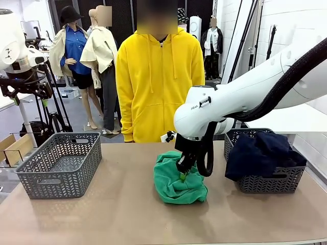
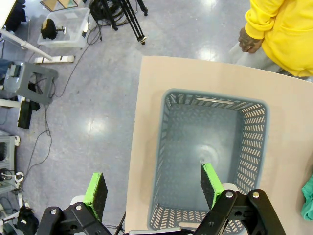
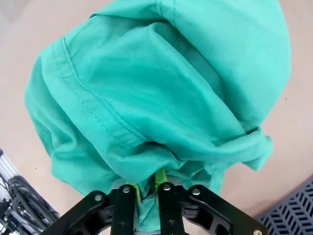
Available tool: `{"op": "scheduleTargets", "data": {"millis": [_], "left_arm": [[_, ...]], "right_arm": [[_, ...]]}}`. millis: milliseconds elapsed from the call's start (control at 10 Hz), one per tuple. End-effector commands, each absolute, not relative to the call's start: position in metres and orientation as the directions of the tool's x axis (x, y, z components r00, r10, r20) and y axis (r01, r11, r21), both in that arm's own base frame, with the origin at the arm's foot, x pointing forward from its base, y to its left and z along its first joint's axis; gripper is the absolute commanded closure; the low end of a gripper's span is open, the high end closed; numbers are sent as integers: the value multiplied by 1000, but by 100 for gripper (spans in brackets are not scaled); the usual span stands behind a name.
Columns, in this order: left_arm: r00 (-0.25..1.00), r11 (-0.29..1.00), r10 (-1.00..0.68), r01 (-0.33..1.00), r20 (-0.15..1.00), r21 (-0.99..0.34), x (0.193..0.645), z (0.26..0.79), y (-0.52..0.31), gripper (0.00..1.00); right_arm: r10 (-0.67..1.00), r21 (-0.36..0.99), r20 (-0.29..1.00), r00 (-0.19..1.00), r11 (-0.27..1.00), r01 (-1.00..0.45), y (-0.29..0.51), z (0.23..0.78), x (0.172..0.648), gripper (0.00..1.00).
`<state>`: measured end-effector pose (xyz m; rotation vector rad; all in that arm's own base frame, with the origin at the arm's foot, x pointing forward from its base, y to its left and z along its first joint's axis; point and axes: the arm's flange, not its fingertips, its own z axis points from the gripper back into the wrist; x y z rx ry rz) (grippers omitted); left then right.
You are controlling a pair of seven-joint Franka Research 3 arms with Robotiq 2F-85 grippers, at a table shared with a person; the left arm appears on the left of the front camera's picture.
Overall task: Sort the tops and bottoms.
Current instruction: Lift clothes from the center of the table with your right hand.
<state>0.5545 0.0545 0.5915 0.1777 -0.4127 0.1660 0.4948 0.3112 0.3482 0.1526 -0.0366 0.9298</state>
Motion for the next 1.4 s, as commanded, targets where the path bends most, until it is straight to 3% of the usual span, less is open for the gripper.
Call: {"op": "scheduleTargets", "data": {"millis": [0,400,900,1300], "left_arm": [[903,968,128,-204,411,148,556,594,55,0],[903,968,128,-204,411,148,556,594,55,0],[903,968,128,-204,411,148,556,594,55,0],[903,968,128,-204,411,148,556,594,55,0]], "right_arm": [[794,107,80,602,594,-798,312,348,491,100],[798,90,94,595,589,-803,296,411,500,100],[825,-57,191,532,550,-833,282,587,511,100],[792,-175,267,549,600,-781,274,711,500,100]]}}
